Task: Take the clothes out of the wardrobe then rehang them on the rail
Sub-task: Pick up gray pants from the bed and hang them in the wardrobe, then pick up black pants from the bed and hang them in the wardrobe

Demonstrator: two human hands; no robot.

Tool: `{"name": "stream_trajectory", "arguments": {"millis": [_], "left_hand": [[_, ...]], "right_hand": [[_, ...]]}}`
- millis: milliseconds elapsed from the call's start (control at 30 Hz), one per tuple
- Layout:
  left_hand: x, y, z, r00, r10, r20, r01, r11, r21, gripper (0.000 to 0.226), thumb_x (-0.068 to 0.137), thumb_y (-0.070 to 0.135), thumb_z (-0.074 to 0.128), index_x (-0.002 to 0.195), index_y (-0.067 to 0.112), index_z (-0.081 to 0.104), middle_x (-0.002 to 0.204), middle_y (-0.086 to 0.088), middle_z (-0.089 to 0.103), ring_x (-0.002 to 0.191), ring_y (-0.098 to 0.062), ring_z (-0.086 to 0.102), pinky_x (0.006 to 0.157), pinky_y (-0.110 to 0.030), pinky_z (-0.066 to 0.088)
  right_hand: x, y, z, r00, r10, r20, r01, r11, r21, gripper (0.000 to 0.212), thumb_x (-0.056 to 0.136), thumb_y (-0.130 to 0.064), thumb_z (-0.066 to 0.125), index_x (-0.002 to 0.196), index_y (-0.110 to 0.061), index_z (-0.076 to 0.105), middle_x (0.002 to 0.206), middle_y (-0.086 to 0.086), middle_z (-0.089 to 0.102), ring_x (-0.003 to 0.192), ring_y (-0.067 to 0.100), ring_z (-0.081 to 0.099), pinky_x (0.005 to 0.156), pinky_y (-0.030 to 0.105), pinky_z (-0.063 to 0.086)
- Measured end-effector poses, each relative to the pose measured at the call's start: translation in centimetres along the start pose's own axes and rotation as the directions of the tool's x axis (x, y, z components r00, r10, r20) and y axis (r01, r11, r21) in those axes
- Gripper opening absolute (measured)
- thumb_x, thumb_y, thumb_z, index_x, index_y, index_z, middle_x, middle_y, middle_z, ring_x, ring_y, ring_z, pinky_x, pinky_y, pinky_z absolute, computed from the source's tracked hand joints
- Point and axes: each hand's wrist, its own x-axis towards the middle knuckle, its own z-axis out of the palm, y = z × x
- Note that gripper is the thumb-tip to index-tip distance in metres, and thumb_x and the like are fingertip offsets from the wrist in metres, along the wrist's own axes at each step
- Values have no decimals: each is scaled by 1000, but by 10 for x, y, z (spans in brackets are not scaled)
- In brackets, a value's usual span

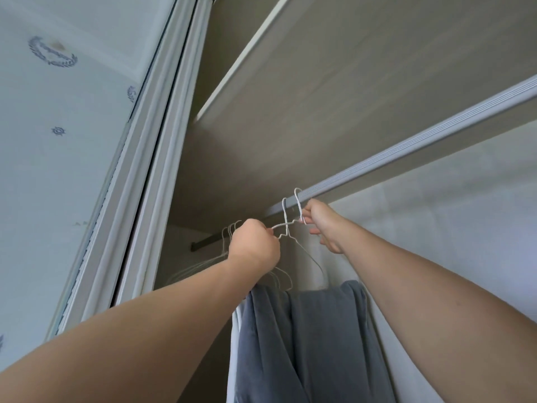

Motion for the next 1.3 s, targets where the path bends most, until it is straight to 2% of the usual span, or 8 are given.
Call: {"name": "stream_trajectory", "arguments": {"millis": [267,433,600,733,867,1000,1133,1300], "left_hand": [[1,-24,5,998,6,55,-15,985,171,17,95,13,46,88,9,62,91,-10,64,76,-27,58,67,-32,44],[-3,-38,-1,979,206,13,-181,828,531,29,98,20,42,115,22,66,122,-4,54,110,-30,46,90,-41,41],[-1,-48,-3,986,144,87,-168,876,451,21,100,19,39,106,22,59,107,-5,60,92,-31,56,73,-38,45],[-8,-49,-4,979,140,151,-192,889,417,24,97,11,37,111,22,52,88,-4,59,77,-30,59,60,-35,42],[-14,-47,-10,971,119,207,-206,859,469,33,92,3,37,119,19,45,79,-2,48,69,-26,52,56,-35,38],[-26,-47,-23,949,99,300,-264,767,585,58,89,3,46,144,17,33,117,-9,56,106,-33,52,79,-42,44],[-40,-52,-44,916,295,270,-394,548,738,50,101,30,45,148,17,35,149,-10,41,135,-34,32,108,-49,29],[-71,-69,-88,856,481,189,-460,542,703,64,102,53,25,157,21,19,163,-8,22,153,-33,3,121,-56,-2]], "right_hand": [[9,22,35,997,-45,60,45,999,-1,25,98,-26,34,91,-19,57,108,7,52,94,20,46,87,34,29],[13,27,54,998,-18,55,19,1000,-9,22,97,-26,35,79,-20,46,99,7,44,99,22,36,88,37,29],[19,32,68,999,5,37,-5,1000,-11,24,104,-34,28,109,-20,46,125,9,46,117,22,42,114,41,29],[13,33,68,999,15,37,-14,999,-33,49,105,-39,26,140,-13,48,150,11,41,138,28,37,116,43,26],[-1,33,63,998,4,59,-2,1000,-28,45,105,-37,31,140,-16,50,146,12,46,133,29,42,107,40,30],[-21,42,54,995,-86,58,91,992,-88,42,105,-36,29,141,-26,48,149,5,43,137,28,39,112,40,29],[-50,43,44,977,-215,-2,208,947,-245,50,103,-40,33,152,-33,30,159,-4,29,146,20,26,117,37,20],[-115,36,55,892,-450,-27,372,768,-522,53,101,-48,32,153,-37,23,161,-9,22,148,19,20,119,49,19]]}}
